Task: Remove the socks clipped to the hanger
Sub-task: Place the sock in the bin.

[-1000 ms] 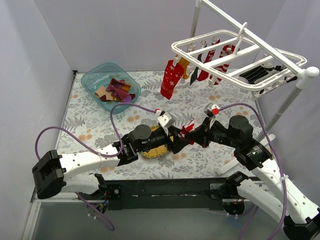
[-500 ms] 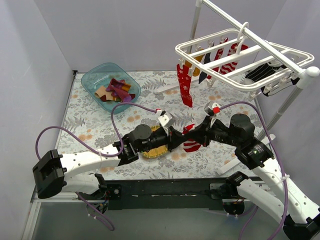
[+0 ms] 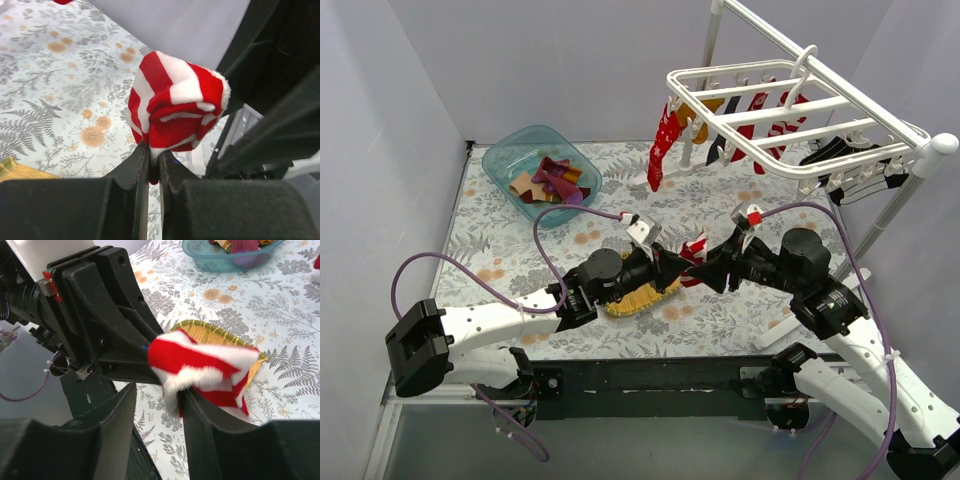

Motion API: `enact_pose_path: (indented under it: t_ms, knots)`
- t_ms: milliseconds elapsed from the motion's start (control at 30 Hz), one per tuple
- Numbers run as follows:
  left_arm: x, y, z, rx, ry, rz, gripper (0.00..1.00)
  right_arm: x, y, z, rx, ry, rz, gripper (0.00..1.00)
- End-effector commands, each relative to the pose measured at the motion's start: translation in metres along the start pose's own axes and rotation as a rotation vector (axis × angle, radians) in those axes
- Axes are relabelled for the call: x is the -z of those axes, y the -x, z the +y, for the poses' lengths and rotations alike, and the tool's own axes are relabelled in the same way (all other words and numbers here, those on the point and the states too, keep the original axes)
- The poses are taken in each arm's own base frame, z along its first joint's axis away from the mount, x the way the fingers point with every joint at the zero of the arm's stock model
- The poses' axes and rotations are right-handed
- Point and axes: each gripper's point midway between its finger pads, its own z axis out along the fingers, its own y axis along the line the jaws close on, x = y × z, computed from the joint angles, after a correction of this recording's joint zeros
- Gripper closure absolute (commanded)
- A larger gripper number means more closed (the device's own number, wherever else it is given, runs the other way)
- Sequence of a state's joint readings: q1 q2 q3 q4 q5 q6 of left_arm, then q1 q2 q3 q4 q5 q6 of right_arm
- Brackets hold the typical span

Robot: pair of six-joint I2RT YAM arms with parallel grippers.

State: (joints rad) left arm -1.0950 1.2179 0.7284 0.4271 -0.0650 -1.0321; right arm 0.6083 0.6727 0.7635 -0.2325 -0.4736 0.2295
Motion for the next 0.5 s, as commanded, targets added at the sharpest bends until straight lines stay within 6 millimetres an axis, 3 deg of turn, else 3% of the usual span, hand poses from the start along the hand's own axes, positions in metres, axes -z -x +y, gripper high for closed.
enact_pose_path:
  t_ms: [0, 133, 333, 433, 467]
  knots:
    - [0.001, 0.026, 0.025, 0.042, 0.158, -0.102, 1.00, 0.008, 0.022, -0.007, 0.001, -0.085, -0.065, 0.43]
    - [0.005, 0.027, 0.053, 0.071, 0.328, -0.124, 1.00, 0.015, 0.025, -0.033, -0.048, -0.254, -0.096, 0.37]
    - [0.024, 0.043, 0.106, 0.113, 0.634, -0.194, 1.00, 0.026, 0.024, -0.051, -0.089, -0.378, -0.135, 0.35]
    - [0.031, 0.059, 0.142, 0.160, 0.743, -0.212, 1.00, 0.029, 0.024, -0.053, -0.093, -0.394, -0.142, 0.34]
    - [0.036, 0.070, 0.163, 0.174, 0.791, -0.237, 1.00, 0.029, 0.023, -0.053, -0.094, -0.396, -0.139, 0.34]
